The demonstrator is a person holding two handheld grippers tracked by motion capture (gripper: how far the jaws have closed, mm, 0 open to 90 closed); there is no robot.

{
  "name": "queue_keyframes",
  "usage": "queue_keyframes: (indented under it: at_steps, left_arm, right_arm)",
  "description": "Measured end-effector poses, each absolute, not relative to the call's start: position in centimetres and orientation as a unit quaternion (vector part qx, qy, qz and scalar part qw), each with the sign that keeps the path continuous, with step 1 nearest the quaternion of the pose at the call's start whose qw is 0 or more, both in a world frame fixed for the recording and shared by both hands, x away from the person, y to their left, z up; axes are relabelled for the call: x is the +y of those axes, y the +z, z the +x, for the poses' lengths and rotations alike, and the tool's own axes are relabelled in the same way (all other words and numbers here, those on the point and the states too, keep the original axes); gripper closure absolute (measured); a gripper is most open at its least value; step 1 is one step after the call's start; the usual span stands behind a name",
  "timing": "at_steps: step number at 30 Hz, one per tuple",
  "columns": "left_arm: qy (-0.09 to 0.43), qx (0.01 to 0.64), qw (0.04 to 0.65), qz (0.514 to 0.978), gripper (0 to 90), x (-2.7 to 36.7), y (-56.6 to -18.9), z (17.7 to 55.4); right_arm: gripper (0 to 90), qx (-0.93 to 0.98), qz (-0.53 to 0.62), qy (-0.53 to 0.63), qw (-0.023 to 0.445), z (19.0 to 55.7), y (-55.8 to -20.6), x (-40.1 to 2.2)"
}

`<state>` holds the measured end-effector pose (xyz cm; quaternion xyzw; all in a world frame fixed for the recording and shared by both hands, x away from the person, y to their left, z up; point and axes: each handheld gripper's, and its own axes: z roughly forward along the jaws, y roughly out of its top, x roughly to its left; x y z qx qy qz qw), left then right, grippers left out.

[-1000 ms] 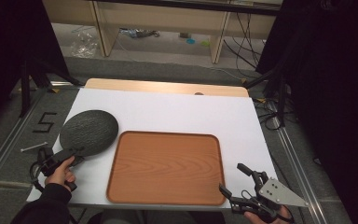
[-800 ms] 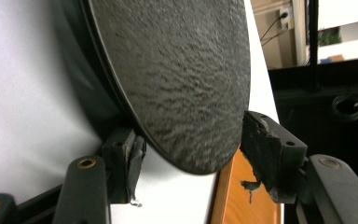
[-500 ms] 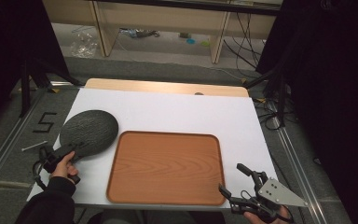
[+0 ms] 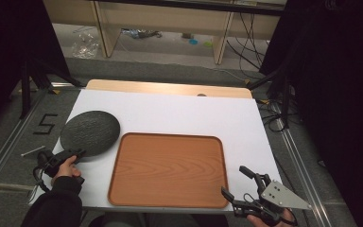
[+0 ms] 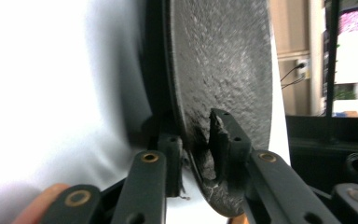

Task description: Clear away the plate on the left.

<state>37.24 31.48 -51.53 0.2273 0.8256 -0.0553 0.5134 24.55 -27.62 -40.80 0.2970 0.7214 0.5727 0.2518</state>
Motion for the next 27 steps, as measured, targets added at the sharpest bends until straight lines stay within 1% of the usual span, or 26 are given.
queue_keyframes:
  at_steps: [2, 4, 5, 6, 10, 13, 14, 18, 22, 24, 27]
  left_arm:
    - [-0.05, 0.818, 0.529, 0.22, 79.0, 31.6, -51.2, 37.2]
    - [-0.041, 0.813, 0.535, 0.224, 80.8, 31.7, -50.9, 37.2]
    - [-0.044, 0.811, 0.542, 0.216, 81.7, 31.8, -51.0, 37.2]
    - [-0.04, 0.811, 0.543, 0.216, 82.3, 31.7, -50.9, 37.2]
    - [-0.039, 0.809, 0.545, 0.216, 83.7, 31.9, -50.8, 37.3]
    - [-0.038, 0.804, 0.554, 0.212, 84.3, 32.1, -50.8, 37.3]
    - [-0.037, 0.803, 0.555, 0.214, 84.0, 32.2, -50.8, 37.4]
    - [-0.03, 0.803, 0.554, 0.216, 84.7, 32.3, -50.6, 37.4]
    - [-0.032, 0.798, 0.562, 0.215, 83.8, 32.4, -50.5, 37.5]
    - [-0.029, 0.797, 0.562, 0.218, 83.3, 32.4, -50.3, 37.5]
    - [-0.03, 0.797, 0.564, 0.212, 82.9, 32.4, -50.2, 37.4]
  right_arm:
    - [15.9, 0.72, 0.297, 0.574, 0.254, 24.6, -40.8, -27.6]
    - [16.0, 0.72, 0.297, 0.574, 0.253, 24.6, -40.8, -27.6]
    - [16.2, 0.724, 0.299, 0.57, 0.25, 24.5, -40.7, -27.6]
    - [16.2, 0.72, 0.291, 0.572, 0.262, 24.7, -40.8, -27.7]
    - [16.2, 0.716, 0.297, 0.581, 0.248, 24.6, -40.8, -27.6]
    - [16.2, 0.72, 0.296, 0.575, 0.253, 24.6, -40.7, -27.6]
    - [16.2, 0.715, 0.288, 0.578, 0.267, 24.7, -40.7, -27.6]
    - [16.2, 0.717, 0.296, 0.577, 0.254, 24.5, -40.7, -27.7]
    - [16.2, 0.717, 0.286, 0.578, 0.265, 24.7, -40.7, -27.7]
    - [16.1, 0.715, 0.287, 0.579, 0.267, 24.7, -40.7, -27.7]
    - [16.1, 0.715, 0.286, 0.579, 0.267, 24.7, -40.7, -27.7]
